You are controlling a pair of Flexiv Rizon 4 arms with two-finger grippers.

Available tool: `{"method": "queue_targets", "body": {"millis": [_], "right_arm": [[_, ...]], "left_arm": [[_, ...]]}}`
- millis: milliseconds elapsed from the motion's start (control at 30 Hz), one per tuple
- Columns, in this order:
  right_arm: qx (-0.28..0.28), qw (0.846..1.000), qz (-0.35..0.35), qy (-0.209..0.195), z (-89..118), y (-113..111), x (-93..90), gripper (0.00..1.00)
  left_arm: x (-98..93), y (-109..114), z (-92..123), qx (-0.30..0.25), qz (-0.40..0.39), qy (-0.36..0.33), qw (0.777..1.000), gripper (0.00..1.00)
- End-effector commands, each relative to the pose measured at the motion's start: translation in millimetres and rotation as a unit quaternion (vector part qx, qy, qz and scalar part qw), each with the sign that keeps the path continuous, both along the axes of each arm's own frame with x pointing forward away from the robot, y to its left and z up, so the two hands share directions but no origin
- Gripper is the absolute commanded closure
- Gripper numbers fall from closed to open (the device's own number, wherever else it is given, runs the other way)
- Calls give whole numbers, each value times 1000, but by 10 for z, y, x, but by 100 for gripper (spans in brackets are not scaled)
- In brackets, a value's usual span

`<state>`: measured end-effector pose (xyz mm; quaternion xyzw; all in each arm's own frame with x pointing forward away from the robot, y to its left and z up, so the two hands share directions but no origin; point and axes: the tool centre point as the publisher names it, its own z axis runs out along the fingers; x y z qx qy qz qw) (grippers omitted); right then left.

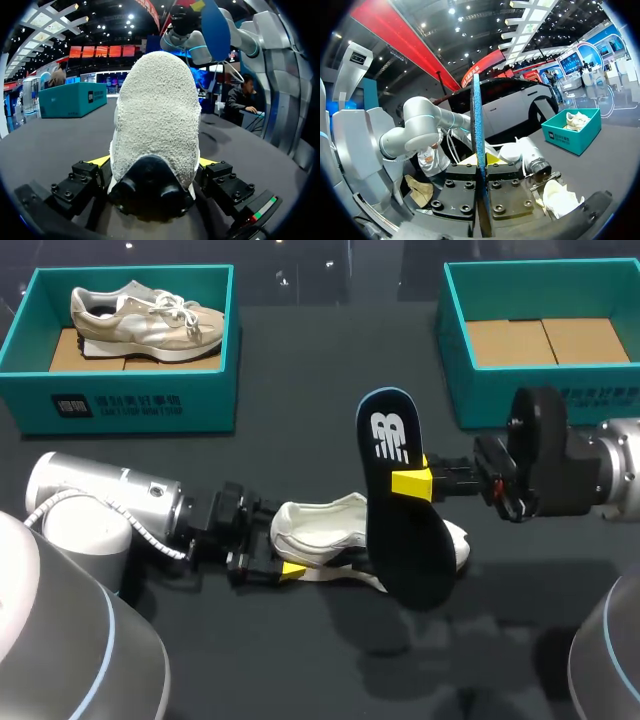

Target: Take the shoe out of the shoebox, open the shoe tongue, remove and reinsert the insole, then place the shoe into the shoebox

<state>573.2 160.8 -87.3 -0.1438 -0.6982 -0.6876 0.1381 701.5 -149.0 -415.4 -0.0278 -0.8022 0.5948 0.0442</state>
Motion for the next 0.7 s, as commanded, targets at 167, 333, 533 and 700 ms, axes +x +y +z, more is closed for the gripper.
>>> {"method": "queue_targets", "body": {"millis": [167, 333, 533, 700], "right_arm": [[0, 1000, -2, 0, -2, 3, -20, 100], [0, 1000, -2, 0, -2, 3, -20, 100], [0, 1000, -2, 0, -2, 3, -20, 100], [0, 1000, -2, 0, -2, 3, -20, 100]], "left_arm": [[-10, 155, 173, 48, -12, -18, 999, 0], [-7, 259, 201, 98, -32, -37, 994, 0], [36, 420, 227, 197, -51, -47, 978, 0], [82, 503, 254, 264, -43, -68, 961, 0]]}}
